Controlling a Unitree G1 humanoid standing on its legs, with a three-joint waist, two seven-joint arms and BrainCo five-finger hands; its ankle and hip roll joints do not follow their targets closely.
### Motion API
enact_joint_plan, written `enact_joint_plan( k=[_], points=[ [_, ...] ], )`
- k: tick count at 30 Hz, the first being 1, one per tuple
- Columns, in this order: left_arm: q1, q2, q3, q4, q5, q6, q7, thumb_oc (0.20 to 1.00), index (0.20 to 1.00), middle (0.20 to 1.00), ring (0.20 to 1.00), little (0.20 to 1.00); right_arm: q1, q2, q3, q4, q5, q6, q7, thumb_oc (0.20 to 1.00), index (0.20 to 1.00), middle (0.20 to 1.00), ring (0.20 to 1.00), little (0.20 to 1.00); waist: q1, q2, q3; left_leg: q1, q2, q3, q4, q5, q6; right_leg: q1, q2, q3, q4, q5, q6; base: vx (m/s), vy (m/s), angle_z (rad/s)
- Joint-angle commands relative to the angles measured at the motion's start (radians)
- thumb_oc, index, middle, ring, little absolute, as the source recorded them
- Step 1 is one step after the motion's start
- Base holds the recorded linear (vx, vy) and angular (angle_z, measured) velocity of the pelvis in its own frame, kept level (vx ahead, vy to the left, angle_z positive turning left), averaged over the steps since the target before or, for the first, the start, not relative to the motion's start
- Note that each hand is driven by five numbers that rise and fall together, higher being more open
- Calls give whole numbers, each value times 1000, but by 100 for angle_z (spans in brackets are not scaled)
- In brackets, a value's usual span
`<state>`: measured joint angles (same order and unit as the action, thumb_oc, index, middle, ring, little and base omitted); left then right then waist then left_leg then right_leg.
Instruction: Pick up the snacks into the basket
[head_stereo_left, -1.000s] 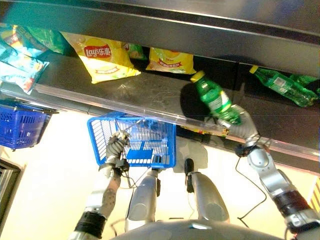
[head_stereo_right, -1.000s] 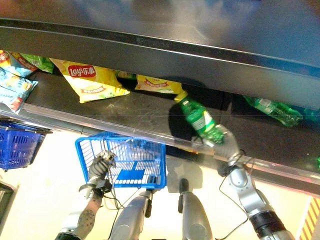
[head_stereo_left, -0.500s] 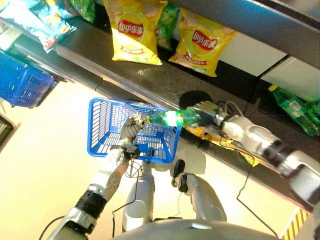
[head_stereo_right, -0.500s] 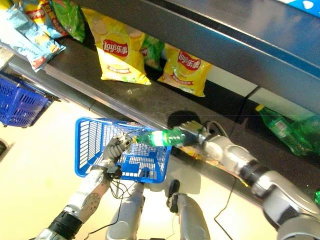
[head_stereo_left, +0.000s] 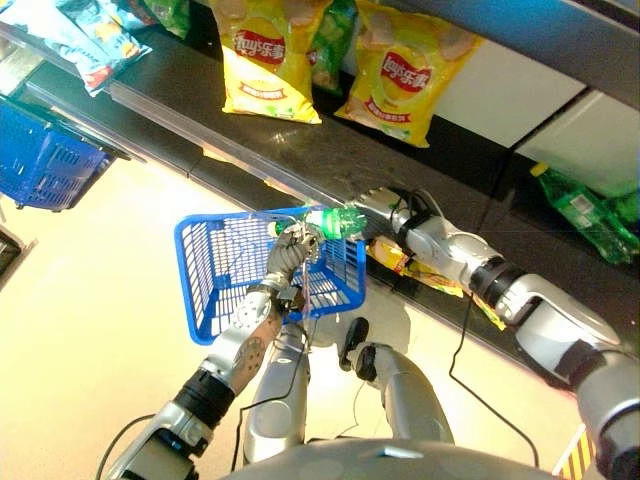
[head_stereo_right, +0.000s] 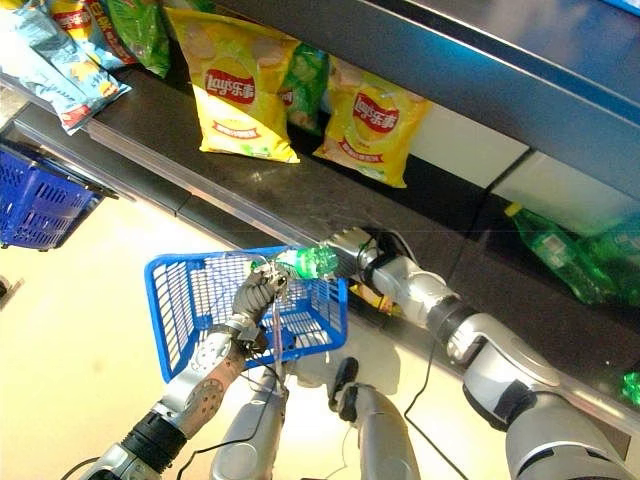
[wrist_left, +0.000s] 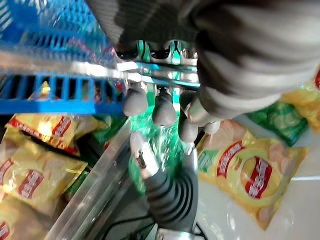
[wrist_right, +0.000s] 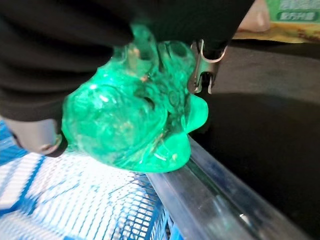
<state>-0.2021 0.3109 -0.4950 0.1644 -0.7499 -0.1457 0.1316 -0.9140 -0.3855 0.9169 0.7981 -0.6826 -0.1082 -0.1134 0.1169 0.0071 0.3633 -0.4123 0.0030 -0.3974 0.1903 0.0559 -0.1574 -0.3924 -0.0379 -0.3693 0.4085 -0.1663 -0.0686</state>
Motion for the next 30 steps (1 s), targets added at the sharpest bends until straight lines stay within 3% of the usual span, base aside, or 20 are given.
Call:
enact_joint_plan(
  k=[1, 4, 6, 7, 12, 20, 26, 27, 28, 29, 30],
  points=[
    [-182, -46, -130, -308, 13, -72, -71, 200, 200, 200, 200, 200, 67, 412, 77, 224, 179, 6, 51, 200, 200, 200, 200, 200, 129, 51, 131, 2, -122, 5, 0, -25, 95, 64, -91, 117, -111, 57, 171, -22, -7, -19],
    [-221, -69, -156, -307, 7, -65, -74, 200, 200, 200, 200, 200, 81, 455, 101, 272, 202, 6, 97, 200, 200, 200, 200, 200, 135, 71, 144, -5, -129, -11, 2, -19, 92, 60, -99, 97, -98, 53, 169, -17, 0, -6],
    [-238, -51, -164, -302, 10, -64, -69, 200, 200, 200, 200, 200, -19, 420, 77, 241, 207, 31, 95, 200, 200, 200, 200, 200, 136, 70, 144, -7, -131, -16, 3, -16, 90, 61, -102, 93, -96, 53, 169, -2, 3, -2],
    [-239, -59, -161, -300, 6, -60, -74, 200, 200, 200, 200, 200, -34, 415, 87, 215, 235, 8, 132, 200, 200, 200, 200, 200, 135, 69, 146, -8, -131, -17, 3, -15, 89, 58, -102, 91, -93, 52, 168, -4, 8, -8],
    [-261, -60, -181, -298, 35, -48, -80, 200, 200, 200, 200, 200, 31, 392, 160, 58, 228, -12, 186, 200, 200, 200, 200, 200, 123, 54, 157, -7, -126, -23, -10, -8, 87, 59, -108, 82, -96, 55, 173, 3, -7, -7],
    [-273, -67, -163, -264, 48, -57, -66, 200, 200, 200, 200, 200, -4, 350, 213, -3, 151, -34, 240, 200, 200, 200, 200, 200, 120, 29, 142, 22, -127, -27, -24, -14, 91, 94, -121, 69, -107, 53, 181, 15, 2, 2],
    [-268, -66, -133, -219, 72, -70, -42, 200, 200, 200, 200, 200, -14, 363, 179, -24, 186, -22, 211, 200, 200, 200, 200, 200, 116, 3, 109, 47, -117, -20, -43, -8, 90, 125, -115, 72, -143, 70, 186, 13, 4, 2],
    [-241, -52, -95, -203, 75, -78, -23, 200, 200, 200, 200, 200, 19, 375, 100, -26, 287, -5, 153, 200, 200, 200, 200, 200, 115, -10, 86, 74, -112, -11, -51, -16, 93, 152, -115, 78, -154, 70, 187, 63, 6, 8],
    [-241, -51, -96, -204, 75, -78, -23, 200, 200, 200, 200, 200, 18, 375, 99, -26, 287, -5, 153, 200, 200, 200, 200, 200, 115, -10, 83, 71, -112, -12, -56, -9, 93, 150, -114, 77, -159, 77, 188, 90, 18, 7],
    [-199, -29, -50, -203, 69, -84, -5, 200, 200, 200, 200, 200, 75, 383, -24, -15, 430, 10, 71, 200, 200, 200, 200, 200, 111, -19, 55, 95, -110, 0, -62, -15, 101, 170, -114, 85, -168, 79, 189, 29, 27, 8],
    [-199, -29, -51, -204, 69, -84, -5, 200, 200, 200, 200, 200, 75, 383, -24, -15, 430, 10, 71, 200, 200, 200, 200, 200, 111, -19, 52, 91, -110, -1, -65, -10, 101, 167, -114, 84, -172, 85, 190, 90, 39, 9]
  ],
)
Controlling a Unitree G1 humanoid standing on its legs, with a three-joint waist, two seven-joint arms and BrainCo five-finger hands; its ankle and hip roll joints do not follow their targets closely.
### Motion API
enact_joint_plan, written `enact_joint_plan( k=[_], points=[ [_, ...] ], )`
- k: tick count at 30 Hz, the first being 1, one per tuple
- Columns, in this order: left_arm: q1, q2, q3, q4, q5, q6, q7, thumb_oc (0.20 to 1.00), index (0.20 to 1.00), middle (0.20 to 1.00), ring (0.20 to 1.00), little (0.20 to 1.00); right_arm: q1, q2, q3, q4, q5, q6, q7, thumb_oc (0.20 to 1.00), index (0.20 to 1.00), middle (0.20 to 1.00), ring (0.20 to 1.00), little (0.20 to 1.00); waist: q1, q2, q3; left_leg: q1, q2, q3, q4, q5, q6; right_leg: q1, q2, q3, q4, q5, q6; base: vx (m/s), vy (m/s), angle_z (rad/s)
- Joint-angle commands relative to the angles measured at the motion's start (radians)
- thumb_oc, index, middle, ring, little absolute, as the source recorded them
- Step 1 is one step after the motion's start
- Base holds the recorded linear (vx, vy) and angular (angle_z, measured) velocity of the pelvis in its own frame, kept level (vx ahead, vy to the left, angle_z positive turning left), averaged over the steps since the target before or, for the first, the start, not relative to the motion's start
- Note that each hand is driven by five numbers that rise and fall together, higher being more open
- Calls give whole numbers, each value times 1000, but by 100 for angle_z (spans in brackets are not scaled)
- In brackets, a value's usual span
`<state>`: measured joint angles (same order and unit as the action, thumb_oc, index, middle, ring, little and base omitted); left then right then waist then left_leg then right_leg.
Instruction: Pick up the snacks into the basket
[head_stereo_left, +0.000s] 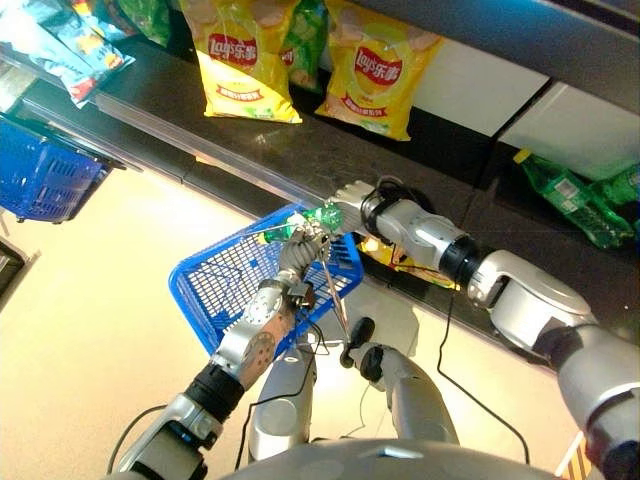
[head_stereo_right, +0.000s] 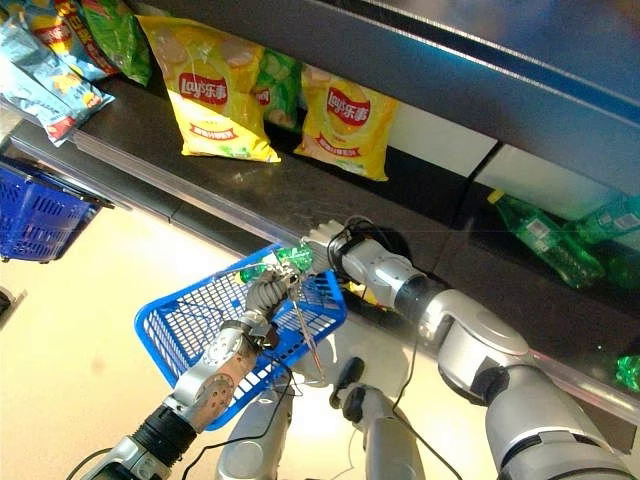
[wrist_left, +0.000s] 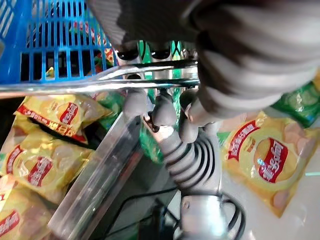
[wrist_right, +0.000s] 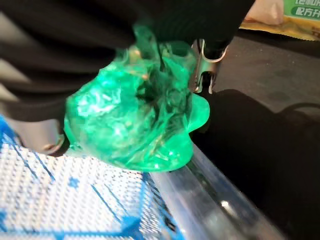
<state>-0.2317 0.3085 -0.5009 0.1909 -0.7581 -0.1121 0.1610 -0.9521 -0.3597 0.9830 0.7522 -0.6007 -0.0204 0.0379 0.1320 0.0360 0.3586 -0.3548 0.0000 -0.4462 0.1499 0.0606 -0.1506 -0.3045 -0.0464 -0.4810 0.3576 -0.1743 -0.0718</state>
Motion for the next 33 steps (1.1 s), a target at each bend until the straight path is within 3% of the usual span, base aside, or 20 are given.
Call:
enact_joint_plan(
  k=[1, 2, 3, 4, 5, 6, 7, 8, 9, 11, 14, 17, 18, 21, 26, 27, 28, 29, 31, 33],
  points=[
    [-138, -7, -17, -223, 78, -122, -26, 200, 200, 200, 200, 200, 150, 323, -160, -27, 440, -91, -142, 200, 200, 200, 200, 200, 91, -54, 36, 57, -104, 60, -33, -20, 99, 99, -104, 203, -132, 96, 196, 95, 74, 16],
    [-118, 16, 10, -222, 98, -124, -24, 200, 200, 200, 200, 200, 214, 290, -209, -78, 528, -101, -149, 200, 200, 200, 200, 200, 84, -57, 13, 75, -100, 75, -45, -19, 106, 110, -104, 211, -143, 104, 199, 176, 141, 16],
    [-69, 55, 59, -213, 126, -130, -23, 200, 200, 200, 200, 200, 299, 238, -365, -118, 759, -131, -219, 200, 200, 200, 200, 200, 66, -65, -20, 113, -102, 99, -61, -29, 118, 132, -102, 228, -156, 112, 204, 119, 126, 17],
    [-69, 55, 58, -214, 126, -130, -23, 200, 200, 200, 200, 200, 300, 237, -365, -119, 760, -130, -219, 200, 200, 200, 200, 200, 66, -65, -22, 111, -101, 99, -63, -25, 119, 130, -102, 229, -159, 116, 205, 157, 136, 12],
    [-6, 87, 119, -206, 129, -127, -42, 200, 200, 200, 200, 200, 347, 154, -448, -157, 799, -146, -195, 200, 200, 200, 200, 200, 53, -70, -53, 148, -104, 116, -76, -38, 128, 152, -100, 245, -172, 117, 208, 129, 93, 43],
    [56, 131, 185, -217, 129, -124, -63, 200, 200, 200, 200, 200, 343, -2, -554, -302, 961, -140, -140, 200, 200, 200, 200, 200, 33, -83, -72, 166, -102, 132, -86, -40, 128, 161, -96, 259, -185, 120, 211, 128, 93, 48],
    [56, 130, 184, -219, 129, -123, -63, 200, 200, 200, 200, 200, 345, -5, -556, -305, 962, -137, -140, 200, 200, 200, 200, 200, 34, -81, -74, 165, -102, 132, -88, -37, 128, 160, -95, 260, -188, 124, 211, 98, 126, 43],
    [136, 110, 224, -231, 128, -138, -94, 200, 200, 200, 200, 200, 566, 46, -606, -241, 912, -221, -148, 200, 200, 200, 200, 200, 10, -72, -91, 192, -106, 159, -88, -56, 137, 179, -94, 283, -200, 126, 217, 50, 100, 9],
    [140, 110, 223, -232, 128, -137, -95, 200, 200, 200, 200, 200, 570, 46, -606, -242, 911, -222, -148, 200, 200, 200, 200, 200, 12, -73, -97, 189, -105, 160, -89, -53, 138, 176, -94, 285, -203, 130, 217, 83, 162, 6],
    [248, 125, 305, -207, 161, -122, -123, 200, 200, 200, 200, 200, 724, 5, -718, -438, 926, -229, -95, 200, 200, 200, 200, 200, -37, -76, -128, 230, -107, 222, -96, -80, 153, 182, -87, 337, -213, 140, 230, 76, 176, -11],
    [294, 128, 322, -198, 172, -114, -137, 200, 200, 200, 200, 200, 736, 2, -746, -503, 898, -231, -92, 200, 200, 200, 200, 200, -45, -83, -130, 244, -89, 276, -97, -89, 164, 145, -70, 389, -174, 152, 243, 3, 84, -88],
    [310, 131, 341, -188, 181, -112, -148, 200, 200, 200, 200, 200, 724, 4, -756, -527, 865, -234, -94, 200, 200, 200, 200, 200, -34, -85, -118, 239, -69, 315, -85, -91, 165, 111, -68, 390, -132, 161, 255, -76, -15, -85],
    [323, 125, 346, -180, 192, -105, -170, 200, 200, 200, 200, 200, 729, 1, -771, -530, 843, -240, -99, 200, 200, 200, 200, 200, -29, -77, -117, 243, -41, 331, -82, -90, 160, 114, -100, 364, -102, 168, 270, -37, -80, -78],
    [313, 118, 331, -161, 188, -101, -183, 200, 200, 200, 200, 200, 757, -1, -798, -537, 845, -244, -104, 200, 200, 200, 200, 200, -39, -77, -120, 244, -41, 314, -80, -86, 156, 146, -84, 428, -107, 157, 263, -46, -102, -40],
    [319, 109, 316, -141, 184, -79, -198, 200, 200, 200, 200, 200, 796, -5, -820, -548, 845, -235, -91, 200, 200, 200, 200, 200, -59, -57, -171, 222, -4, 289, -53, -82, 128, 202, -126, 552, -84, 119, 254, -59, -225, 14],
    [325, 106, 313, -137, 174, -75, -198, 200, 200, 200, 200, 200, 808, -8, -831, -558, 856, -233, -86, 200, 200, 200, 200, 200, -75, -51, -182, 211, 16, 277, -38, -73, 112, 218, -112, 617, -55, 85, 251, -76, -188, 6],
    [326, 105, 313, -137, 173, -75, -198, 200, 200, 200, 200, 200, 809, -8, -831, -559, 856, -233, -85, 200, 200, 200, 200, 200, -75, -51, -183, 211, 16, 278, -38, -74, 111, 217, -112, 618, -52, 84, 251, -132, -333, 5],
    [328, 102, 311, -133, 166, -73, -197, 200, 200, 200, 200, 200, 815, -8, -831, -564, 859, -235, -86, 200, 200, 200, 200, 200, -82, -47, -189, 199, 31, 261, -31, -63, 101, 232, -82, 662, -34, 35, 249, -117, -246, 4],
    [355, 92, 317, -132, 155, -73, -200, 200, 200, 200, 200, 200, 808, -15, -823, -557, 870, -236, -79, 200, 200, 200, 200, 200, -82, -32, -189, 184, 75, 241, -50, 0, 72, 241, -20, 651, -46, -44, 201, -234, -438, 17],
    [372, 78, 322, -142, 158, -76, -200, 200, 200, 200, 200, 200, 802, -26, -814, -555, 862, -234, -77, 200, 200, 200, 200, 200, -85, -14, -186, 174, 102, 212, -84, 40, 59, 239, 5, 648, -53, -61, 198, -281, -404, -10]
  ],
)
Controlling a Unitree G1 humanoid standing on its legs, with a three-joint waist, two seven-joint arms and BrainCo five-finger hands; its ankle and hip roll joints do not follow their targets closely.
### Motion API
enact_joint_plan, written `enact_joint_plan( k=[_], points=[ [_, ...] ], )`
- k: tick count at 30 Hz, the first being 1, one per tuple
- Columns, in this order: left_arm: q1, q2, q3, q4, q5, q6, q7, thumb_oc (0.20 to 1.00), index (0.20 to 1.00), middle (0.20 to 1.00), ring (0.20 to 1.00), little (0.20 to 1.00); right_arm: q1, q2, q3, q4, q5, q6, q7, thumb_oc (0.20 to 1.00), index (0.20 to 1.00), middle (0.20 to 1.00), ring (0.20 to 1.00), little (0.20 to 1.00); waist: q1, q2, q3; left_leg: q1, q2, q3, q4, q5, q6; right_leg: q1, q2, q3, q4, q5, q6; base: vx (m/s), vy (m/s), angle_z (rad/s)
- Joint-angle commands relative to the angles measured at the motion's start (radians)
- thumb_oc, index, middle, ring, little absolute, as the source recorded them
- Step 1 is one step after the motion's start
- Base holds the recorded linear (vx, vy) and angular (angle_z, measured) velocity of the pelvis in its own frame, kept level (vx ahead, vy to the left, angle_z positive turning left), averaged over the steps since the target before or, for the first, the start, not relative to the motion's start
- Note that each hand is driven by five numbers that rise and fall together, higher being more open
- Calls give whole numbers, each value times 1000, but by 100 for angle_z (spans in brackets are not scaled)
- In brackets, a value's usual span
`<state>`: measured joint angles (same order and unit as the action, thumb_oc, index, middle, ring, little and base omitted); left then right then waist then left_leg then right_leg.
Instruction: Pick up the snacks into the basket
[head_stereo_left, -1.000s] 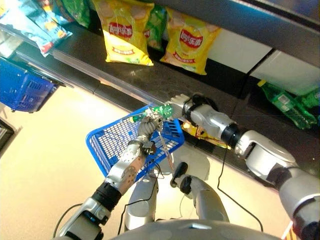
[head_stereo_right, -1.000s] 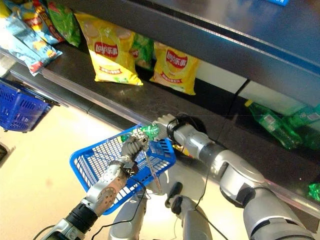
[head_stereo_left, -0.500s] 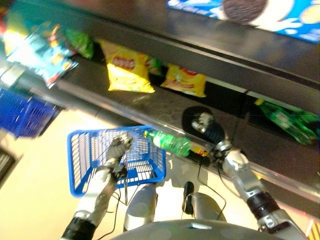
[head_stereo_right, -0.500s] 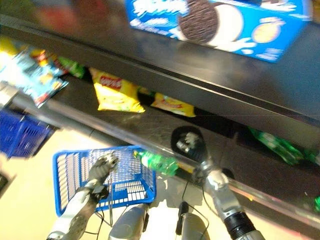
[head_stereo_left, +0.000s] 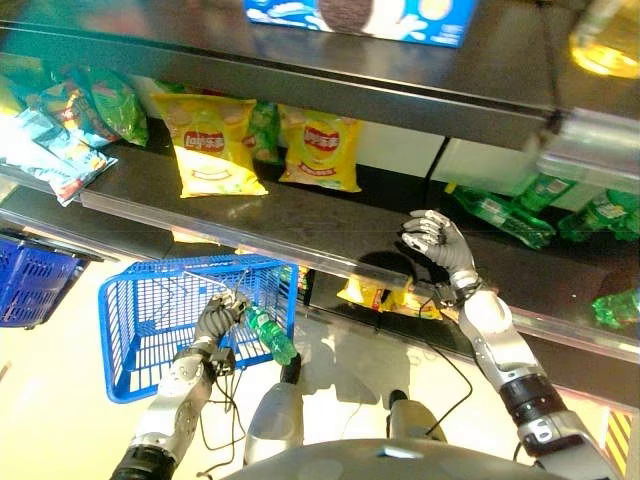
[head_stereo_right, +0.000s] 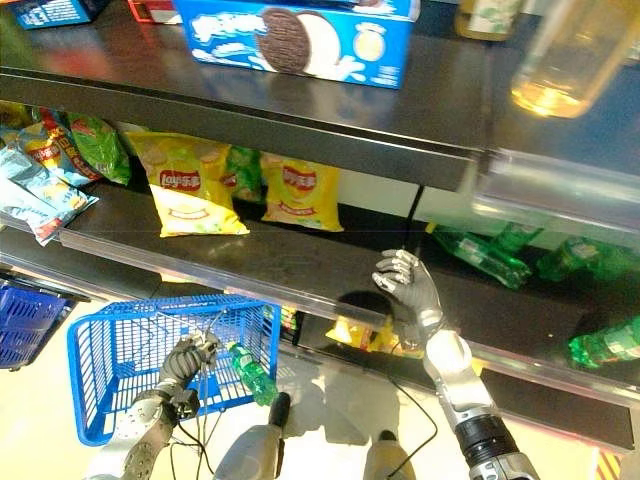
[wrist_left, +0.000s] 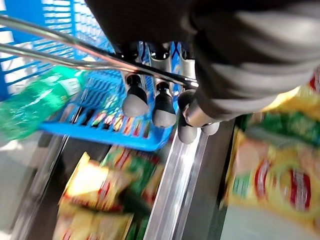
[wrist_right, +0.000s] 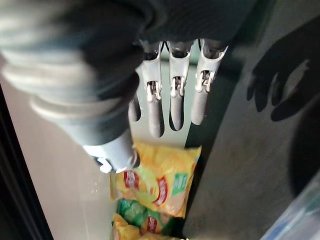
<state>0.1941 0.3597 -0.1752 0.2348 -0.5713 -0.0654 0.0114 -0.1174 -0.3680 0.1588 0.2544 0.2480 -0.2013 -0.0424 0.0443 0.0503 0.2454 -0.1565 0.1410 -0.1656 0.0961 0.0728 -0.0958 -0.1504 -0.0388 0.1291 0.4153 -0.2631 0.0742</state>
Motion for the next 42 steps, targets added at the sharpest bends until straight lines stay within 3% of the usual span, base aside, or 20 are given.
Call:
enact_joint_plan(
  k=[1, 4, 5, 6, 7, 8, 9, 13, 14, 15, 16, 17, 18, 19, 26, 31, 34, 37, 42],
  points=[
    [-38, 5, 7, -172, -44, -126, -50, 200, 200, 200, 200, 200, -37, -37, 19, -67, 12, -53, 13, 200, 200, 200, 200, 200, -5, -9, -66, -41, -8, -94, -70, 55, 0, 75, 41, 35, -106, 17, 28, -375, -508, -26],
    [-46, -40, 1, -147, -62, -130, -39, 200, 200, 200, 200, 200, -22, -54, 8, -83, 2, -53, 8, 200, 200, 200, 200, 200, -21, -3, -53, -56, -10, -51, -62, 40, 3, 71, 39, -2, -112, 30, 23, -279, -296, 25],
    [-53, -62, -12, -130, -71, -122, -64, 200, 200, 200, 200, 200, -10, -70, -11, -79, -3, -49, 5, 200, 200, 200, 200, 200, -36, -16, -53, -41, -64, 0, 60, -14, 16, 65, 22, -26, -158, 81, 20, -235, -164, 34],
    [-53, -62, -12, -130, -71, -122, -64, 200, 200, 200, 200, 200, -10, -71, -11, -79, -3, -49, 5, 200, 200, 200, 200, 200, -36, -16, -54, -42, -64, 0, 60, -14, 16, 64, 23, -26, -158, 81, 20, -415, -288, 70],
    [-46, -72, -19, -144, -93, -117, -87, 200, 200, 200, 200, 200, 7, -75, -27, -81, 0, -46, 10, 200, 200, 200, 200, 200, -53, -30, -69, -11, -121, 45, 142, -109, 34, 61, 2, -47, -213, 118, 23, -181, -123, 52],
    [-46, -72, -19, -144, -93, -117, -87, 200, 200, 200, 200, 200, 7, -75, -27, -81, 0, -46, 10, 200, 200, 200, 200, 200, -53, -30, -69, -11, -121, 45, 142, -109, 34, 61, 2, -47, -213, 118, 23, -286, -222, 50],
    [-47, -89, -30, -142, -138, -106, -109, 200, 200, 200, 200, 200, 33, -72, -37, -86, -1, -47, 16, 200, 200, 200, 200, 200, -67, -42, -93, 38, -175, 61, 187, -180, 51, 62, 0, -49, -247, 145, 24, -101, -96, -3],
    [-28, -88, -35, -164, -141, -98, -121, 200, 200, 200, 200, 200, 86, -69, -57, -83, -7, -43, 29, 200, 200, 200, 200, 200, -88, -37, -111, 92, -217, 58, 208, -221, 63, 71, 6, -70, -262, 163, 28, -106, -50, 25],
    [-17, -84, -33, -177, -145, -91, -128, 200, 200, 200, 200, 200, 119, -63, -69, -89, 3, -44, 41, 200, 200, 200, 200, 200, -102, -39, -120, 121, -231, 75, 205, -254, 77, 62, 8, -73, -262, 179, 32, -65, 22, 34],
    [-17, -84, -33, -177, -145, -91, -128, 200, 200, 200, 200, 200, 119, -63, -69, -89, 3, -44, 41, 369, 369, 369, 369, 369, -102, -39, -120, 121, -231, 75, 206, -254, 77, 63, 8, -73, -262, 179, 32, -120, 42, 16],
    [-14, -80, -34, -181, -143, -88, -132, 200, 200, 200, 200, 200, 130, -60, -72, -89, 5, -44, 47, 1000, 1000, 1000, 1000, 1000, -111, -41, -122, 133, -232, 83, 199, -266, 82, 50, 7, -73, -260, 190, 37, -182, 107, 1],
    [-11, -76, -37, -175, -143, -81, -135, 200, 200, 200, 200, 200, 145, -54, -76, -92, 0, -39, 51, 1000, 1000, 1000, 1000, 1000, -131, -36, -122, 154, -200, 118, 141, -257, 86, 24, 3, -95, -261, 215, 50, -181, 106, -2],
    [-11, -76, -37, -175, -143, -81, -135, 200, 200, 200, 200, 200, 146, -54, -76, -92, 0, -39, 51, 1000, 1000, 1000, 1000, 1000, -131, -36, -123, 155, -200, 118, 138, -255, 85, 24, 3, -95, -262, 216, 50, -246, 185, 15],
    [-18, -76, -47, -162, -163, -78, -134, 200, 200, 200, 200, 200, 134, -42, -72, -85, 5, -41, 40, 1000, 1000, 1000, 1000, 1000, -133, -33, -118, 159, -192, 126, 57, -228, 84, -4, -5, -106, -258, 237, 64, -118, 99, 19],
    [4, -55, -87, -186, -300, -29, -134, 200, 200, 200, 200, 200, 68, -21, -43, -78, -44, -15, -10, 1000, 1000, 1000, 1000, 1000, -114, -59, -82, 150, -229, 98, -77, -160, 119, -70, -54, -109, -246, 299, 110, -165, 193, -6],
    [29, -39, -103, -196, -380, 1, -116, 200, 200, 200, 200, 200, 36, -15, -6, -85, -47, 1, -17, 1000, 1000, 1000, 1000, 1000, -94, -77, -59, 141, -236, 82, -96, -142, 131, -81, -55, -99, -238, 309, 116, -72, 91, 29],
    [13, -12, -122, -202, -421, 14, -108, 200, 200, 200, 200, 200, 25, -19, 18, -88, -40, 7, -23, 1000, 1000, 1000, 1000, 1000, -81, -87, -39, 102, -246, 55, -76, -125, 137, -75, -3, -67, -201, 277, 102, -112, 36, 13],
    [9, 2, -130, -208, -401, 18, -110, 200, 200, 200, 200, 200, 17, -25, 25, -88, -50, 13, -21, 1000, 1000, 1000, 1000, 1000, -68, -91, -40, 77, -244, 38, -94, -108, 137, -64, -9, -89, -266, 285, 100, -44, -19, 28],
    [24, 5, -127, -228, -382, 23, -107, 200, 200, 200, 200, 200, 27, -31, 34, -81, -49, 11, -8, 1000, 1000, 1000, 1000, 1000, -54, -99, -51, 69, -255, 42, -82, -122, 143, -51, -20, -69, -309, 307, 106, 25, 31, 9]
  ],
)
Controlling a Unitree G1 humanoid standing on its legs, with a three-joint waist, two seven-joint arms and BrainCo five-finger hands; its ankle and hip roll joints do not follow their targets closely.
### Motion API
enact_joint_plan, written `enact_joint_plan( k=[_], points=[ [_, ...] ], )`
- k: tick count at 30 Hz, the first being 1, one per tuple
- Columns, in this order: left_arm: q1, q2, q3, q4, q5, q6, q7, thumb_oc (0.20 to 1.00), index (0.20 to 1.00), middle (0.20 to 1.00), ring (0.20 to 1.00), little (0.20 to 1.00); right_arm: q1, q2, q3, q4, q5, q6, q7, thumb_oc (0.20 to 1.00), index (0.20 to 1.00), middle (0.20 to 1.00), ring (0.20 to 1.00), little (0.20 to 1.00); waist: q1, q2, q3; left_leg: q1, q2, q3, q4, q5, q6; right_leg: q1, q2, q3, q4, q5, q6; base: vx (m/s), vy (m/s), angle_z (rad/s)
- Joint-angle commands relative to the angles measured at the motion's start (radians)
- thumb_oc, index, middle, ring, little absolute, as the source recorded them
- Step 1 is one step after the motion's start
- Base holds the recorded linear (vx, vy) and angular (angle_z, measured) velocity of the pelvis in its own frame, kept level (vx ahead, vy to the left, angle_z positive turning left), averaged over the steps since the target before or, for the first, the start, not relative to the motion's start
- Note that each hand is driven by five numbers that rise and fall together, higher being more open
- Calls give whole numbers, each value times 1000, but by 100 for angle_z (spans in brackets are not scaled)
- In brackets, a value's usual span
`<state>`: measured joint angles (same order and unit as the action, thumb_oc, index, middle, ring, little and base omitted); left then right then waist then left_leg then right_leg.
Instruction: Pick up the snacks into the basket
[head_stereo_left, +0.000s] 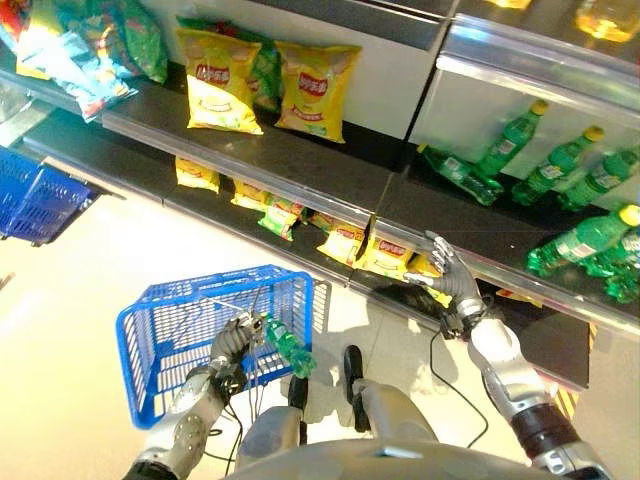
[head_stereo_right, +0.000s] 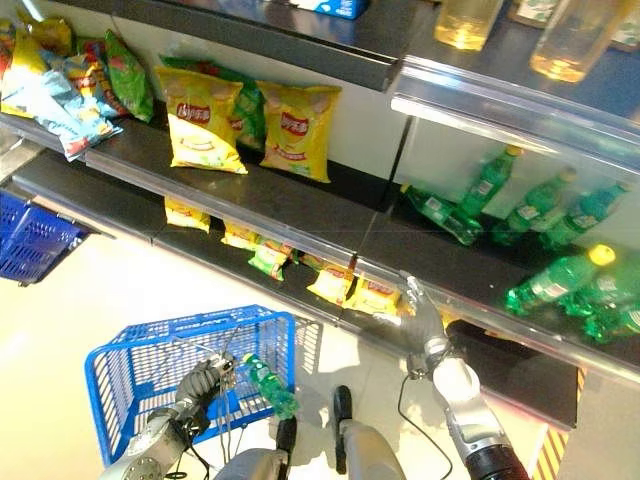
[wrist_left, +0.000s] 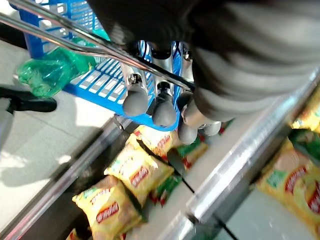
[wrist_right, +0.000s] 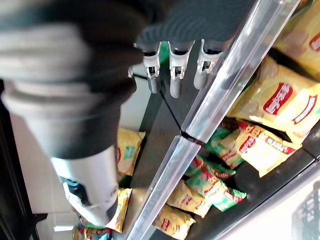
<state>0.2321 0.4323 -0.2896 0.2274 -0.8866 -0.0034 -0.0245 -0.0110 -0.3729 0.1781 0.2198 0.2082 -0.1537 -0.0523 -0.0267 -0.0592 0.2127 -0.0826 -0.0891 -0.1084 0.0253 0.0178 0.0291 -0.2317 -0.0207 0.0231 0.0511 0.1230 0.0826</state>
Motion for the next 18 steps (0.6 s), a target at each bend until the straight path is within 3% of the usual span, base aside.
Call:
enact_joint_plan(
  k=[1, 4, 7, 8, 10, 11, 13, 16, 18],
  points=[
    [-13, -60, -9, -229, -37, -44, -72, 200, 200, 200, 200, 200, -86, -26, 24, -46, -8, -36, 11, 1000, 1000, 1000, 1000, 1000, 20, 15, -17, -3, -31, -23, 1, -74, 24, 18, -42, 41, 102, -92, 100, 37, 83, -2],
    [-8, -56, 1, -234, -5, -49, -67, 200, 200, 200, 200, 200, -107, -16, 30, -41, -13, -35, 8, 1000, 1000, 1000, 1000, 1000, 24, 26, -9, 7, -32, -36, 9, -79, 31, -18, -41, 33, 213, -101, 103, 21, 60, 2],
    [-2, -41, 24, -241, 25, -58, -47, 200, 200, 200, 200, 200, -194, 24, 53, 12, -14, -24, -33, 1000, 1000, 1000, 1000, 1000, 35, 33, 7, 36, -19, -29, 2, -90, 32, -62, -50, -58, 298, -99, 108, 55, 11, -1],
    [-2, -37, 33, -249, 30, -63, -44, 200, 200, 200, 200, 200, -224, 34, 63, 31, -9, -19, -50, 1000, 1000, 1000, 1000, 1000, 34, 31, 10, 53, -23, -32, -8, -95, 30, -66, -40, -76, 268, -102, 105, 119, -40, -3],
    [-13, -29, 33, -244, 37, -73, -43, 200, 200, 200, 200, 200, -274, 35, 75, 62, 15, -14, -62, 1000, 1000, 1000, 1000, 1000, 26, 23, 11, 66, -51, -53, -22, -90, 35, -109, 35, -32, 195, -103, 83, 159, -19, -8],
    [-25, -24, 28, -252, 42, -75, -37, 200, 200, 200, 200, 200, -316, 23, 78, 69, 28, -6, -80, 1000, 1000, 1000, 1000, 1000, 33, 22, 5, 67, -71, -86, -27, -86, 29, -115, 41, -10, 158, -98, 63, 205, -28, 1],
    [-31, -43, 18, -246, 51, -79, -31, 200, 200, 200, 200, 200, -359, 10, 85, 106, 42, 3, -92, 1000, 1000, 1000, 1000, 1000, 43, 24, -19, 60, -78, -88, -24, -97, 18, -83, 23, -18, 133, -97, 53, 256, -117, 63],
    [-41, -52, 11, -251, 48, -80, -33, 200, 200, 200, 200, 200, -388, -19, 65, 123, 52, 8, -101, 1000, 1000, 1000, 1000, 1000, 49, 24, -24, 49, -89, -84, 108, -152, -8, -28, 20, -30, 106, -113, 40, 218, -126, 61],
    [-38, -66, 3, -253, 53, -83, -47, 200, 200, 200, 200, 200, -412, -50, 55, 132, 57, 2, -104, 1000, 1000, 1000, 1000, 1000, 58, 28, -5, -35, -86, -5, 337, -153, -56, 33, -11, -66, 88, -134, 27, 149, -69, 52]
  ],
)
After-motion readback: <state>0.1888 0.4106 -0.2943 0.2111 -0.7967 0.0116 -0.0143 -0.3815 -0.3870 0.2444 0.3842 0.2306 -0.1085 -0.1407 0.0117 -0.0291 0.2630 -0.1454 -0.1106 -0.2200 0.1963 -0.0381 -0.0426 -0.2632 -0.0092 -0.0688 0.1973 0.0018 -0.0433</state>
